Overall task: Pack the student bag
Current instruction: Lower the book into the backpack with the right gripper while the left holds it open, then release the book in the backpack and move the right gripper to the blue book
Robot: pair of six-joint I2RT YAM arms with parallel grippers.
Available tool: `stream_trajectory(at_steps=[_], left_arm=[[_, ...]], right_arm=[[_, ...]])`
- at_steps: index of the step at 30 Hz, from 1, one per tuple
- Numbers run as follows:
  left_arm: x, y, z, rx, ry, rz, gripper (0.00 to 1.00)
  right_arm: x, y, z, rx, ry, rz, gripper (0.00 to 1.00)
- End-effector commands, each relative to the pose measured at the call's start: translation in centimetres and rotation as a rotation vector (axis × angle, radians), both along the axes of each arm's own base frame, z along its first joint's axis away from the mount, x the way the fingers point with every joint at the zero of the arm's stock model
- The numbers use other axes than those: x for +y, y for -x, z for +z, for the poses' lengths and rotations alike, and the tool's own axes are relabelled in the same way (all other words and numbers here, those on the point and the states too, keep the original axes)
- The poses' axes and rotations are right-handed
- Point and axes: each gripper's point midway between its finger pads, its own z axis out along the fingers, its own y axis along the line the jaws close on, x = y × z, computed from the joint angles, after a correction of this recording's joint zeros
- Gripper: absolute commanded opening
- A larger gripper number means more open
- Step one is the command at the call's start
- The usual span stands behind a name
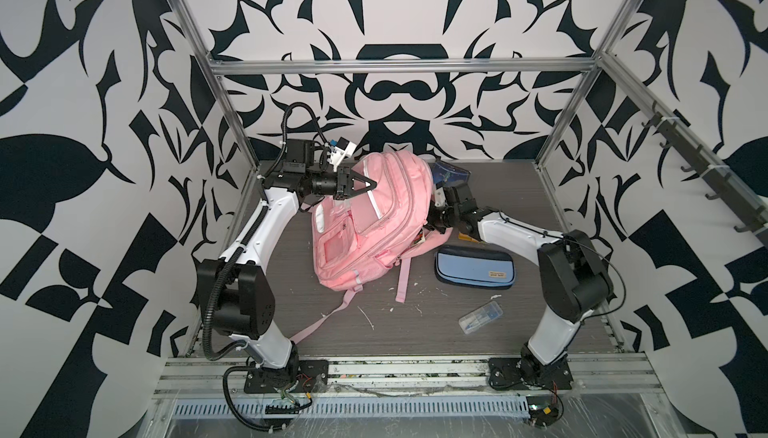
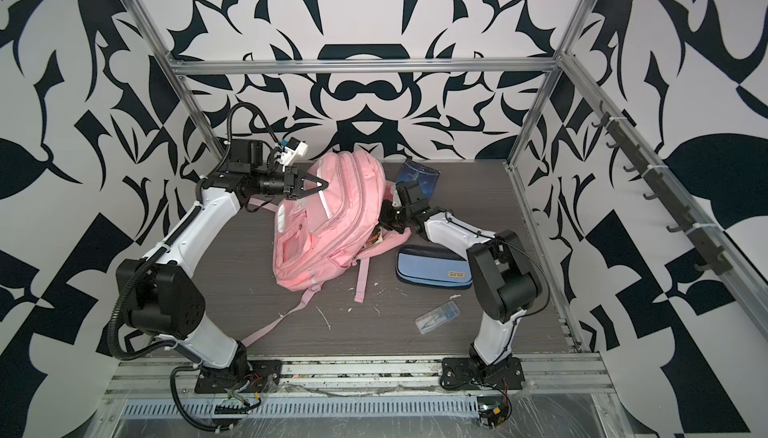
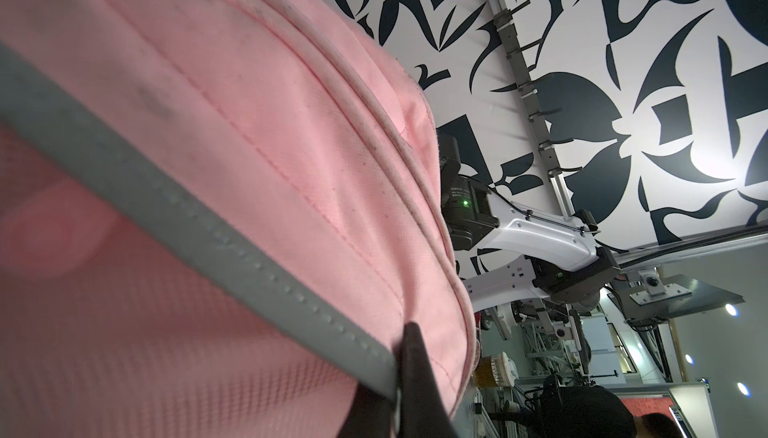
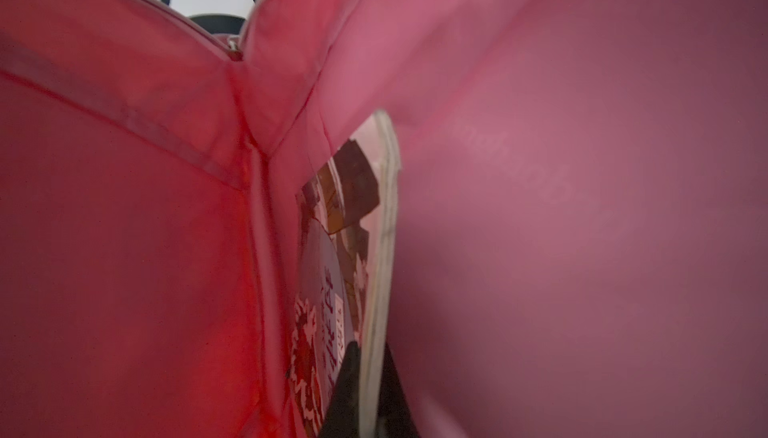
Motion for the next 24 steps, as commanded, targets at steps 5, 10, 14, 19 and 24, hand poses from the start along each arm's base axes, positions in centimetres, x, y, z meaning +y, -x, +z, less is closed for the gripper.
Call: stream_trajectory(at_steps=[5,10,14,19,24], left_arm=[[-0.6,1.4,4.2,-0.166,0.092,-0.112,0.00],[-0.2,0.4,2.2,-0.137,0.014,-0.059,0.00],[0.4,-1.0,-0.9,-0.105,-0.125,0.013,0.00],[1.3,-2.0,-3.1,-0.117,-0.250,0.063,0.00],[2.3,-2.2,-6.9,-0.055,-0.402,0.052,0.00]], right_arm=[[4.9,0.3,2.5,-0.096,-0.014,0.174,0.12],[3.9,0.6,3.3,-0.124,-0.037,0.140,0.44],[1.3,0.6,3.7,-0.128,-0.023,0.084,0.61],[-3.0,1.0,4.2,-0.134,0.040,-0.004,0.79],[-5.9,1.9,5.7,-0.152,0.124,-0.036,0.80]])
